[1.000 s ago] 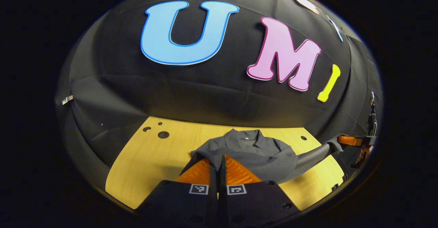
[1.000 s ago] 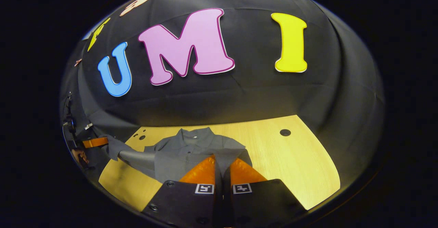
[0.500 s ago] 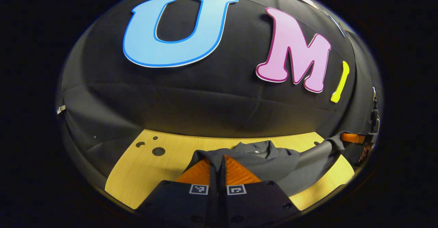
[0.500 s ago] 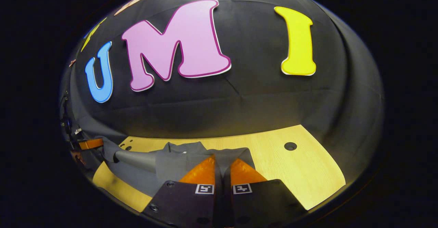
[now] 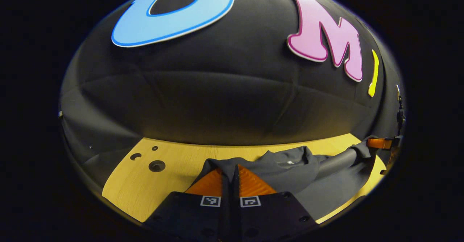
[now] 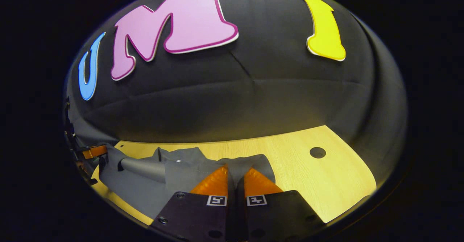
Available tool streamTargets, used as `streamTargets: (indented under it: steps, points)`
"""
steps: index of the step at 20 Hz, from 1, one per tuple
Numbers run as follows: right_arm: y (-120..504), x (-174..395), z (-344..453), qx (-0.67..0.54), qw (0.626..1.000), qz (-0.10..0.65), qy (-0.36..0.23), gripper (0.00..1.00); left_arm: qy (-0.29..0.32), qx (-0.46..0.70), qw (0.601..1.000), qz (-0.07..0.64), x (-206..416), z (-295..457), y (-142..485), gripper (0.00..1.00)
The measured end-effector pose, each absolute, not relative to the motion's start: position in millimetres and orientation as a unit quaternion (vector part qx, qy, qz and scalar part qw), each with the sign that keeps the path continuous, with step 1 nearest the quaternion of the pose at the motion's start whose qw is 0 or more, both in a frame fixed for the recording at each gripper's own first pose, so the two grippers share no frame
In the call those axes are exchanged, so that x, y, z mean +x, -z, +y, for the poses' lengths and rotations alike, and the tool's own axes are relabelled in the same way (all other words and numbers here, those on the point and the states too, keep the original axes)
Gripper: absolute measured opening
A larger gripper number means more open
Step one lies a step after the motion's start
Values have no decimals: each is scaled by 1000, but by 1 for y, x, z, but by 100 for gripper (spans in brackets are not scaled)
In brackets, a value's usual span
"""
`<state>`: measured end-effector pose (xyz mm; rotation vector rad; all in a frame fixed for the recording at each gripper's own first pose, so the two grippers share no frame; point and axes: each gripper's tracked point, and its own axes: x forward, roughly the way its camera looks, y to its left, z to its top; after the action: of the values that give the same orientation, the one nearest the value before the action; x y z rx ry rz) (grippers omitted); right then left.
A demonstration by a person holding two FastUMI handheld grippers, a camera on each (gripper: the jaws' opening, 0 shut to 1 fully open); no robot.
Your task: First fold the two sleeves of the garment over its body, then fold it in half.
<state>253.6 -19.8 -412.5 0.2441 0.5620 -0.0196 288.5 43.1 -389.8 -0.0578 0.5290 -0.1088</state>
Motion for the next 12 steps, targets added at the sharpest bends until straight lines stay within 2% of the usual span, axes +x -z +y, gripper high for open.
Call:
streamTargets:
  steps: [12]
  points:
    - [499,267,-14,111,937,330,27,7,34,-20,950,309,300,39,470,7]
